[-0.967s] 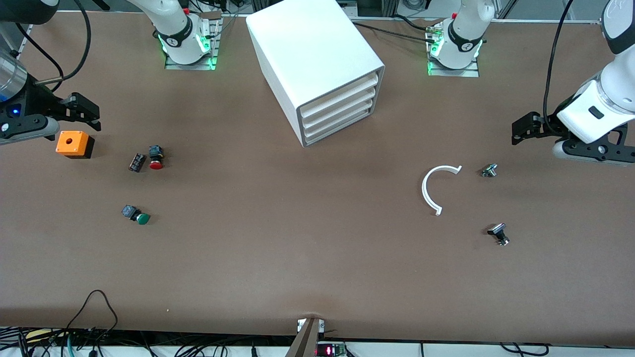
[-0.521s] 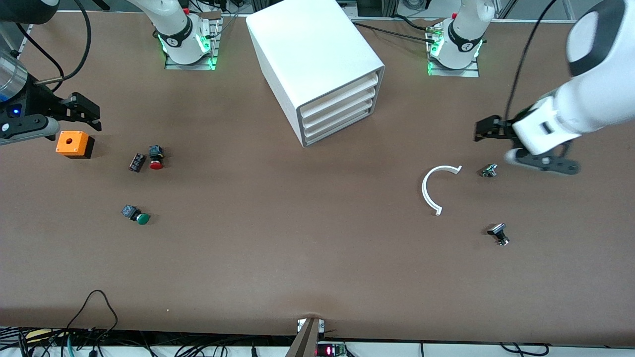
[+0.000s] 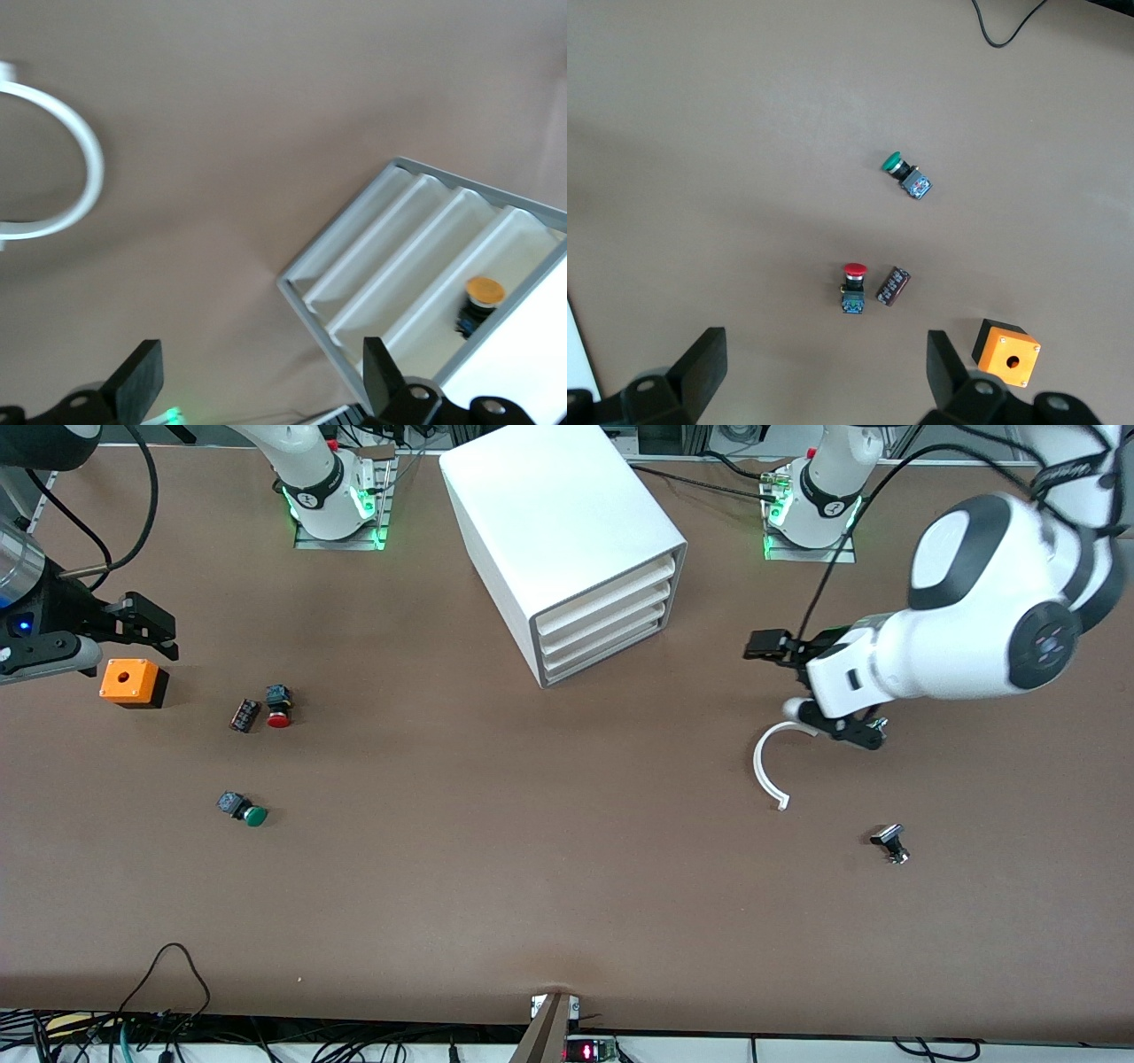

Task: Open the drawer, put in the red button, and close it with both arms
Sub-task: 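Move the left gripper toward the white cabinet's top drawer handle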

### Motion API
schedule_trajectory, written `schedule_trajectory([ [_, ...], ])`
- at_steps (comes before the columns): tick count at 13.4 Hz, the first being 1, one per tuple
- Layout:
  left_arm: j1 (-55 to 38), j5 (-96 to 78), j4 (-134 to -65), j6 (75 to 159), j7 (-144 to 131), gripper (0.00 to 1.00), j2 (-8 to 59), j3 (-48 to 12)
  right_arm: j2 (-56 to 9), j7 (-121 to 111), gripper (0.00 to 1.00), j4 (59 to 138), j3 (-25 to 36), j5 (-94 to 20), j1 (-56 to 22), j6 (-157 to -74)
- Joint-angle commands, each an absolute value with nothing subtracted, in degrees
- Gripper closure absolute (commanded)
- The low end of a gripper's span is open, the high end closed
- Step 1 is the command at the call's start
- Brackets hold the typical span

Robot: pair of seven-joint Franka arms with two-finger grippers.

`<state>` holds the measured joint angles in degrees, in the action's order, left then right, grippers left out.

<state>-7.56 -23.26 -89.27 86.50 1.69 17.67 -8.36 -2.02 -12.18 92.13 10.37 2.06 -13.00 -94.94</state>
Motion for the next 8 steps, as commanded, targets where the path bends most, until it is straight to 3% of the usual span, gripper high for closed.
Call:
schedule_trajectory([
  [1,-9.75,-27.49,-88.68,86.39,3.08,0.02,22.04,-7.91,-3.16,-12.22,0.00,90.35,10.37,0.09,-12.74,-94.13],
  [8,-13.70,-38.67,-89.21,91.22,2.99,0.04,31.20,-7.91,-6.50,-13.01,0.00,90.26,10.20,0.61,-13.18,-93.95],
])
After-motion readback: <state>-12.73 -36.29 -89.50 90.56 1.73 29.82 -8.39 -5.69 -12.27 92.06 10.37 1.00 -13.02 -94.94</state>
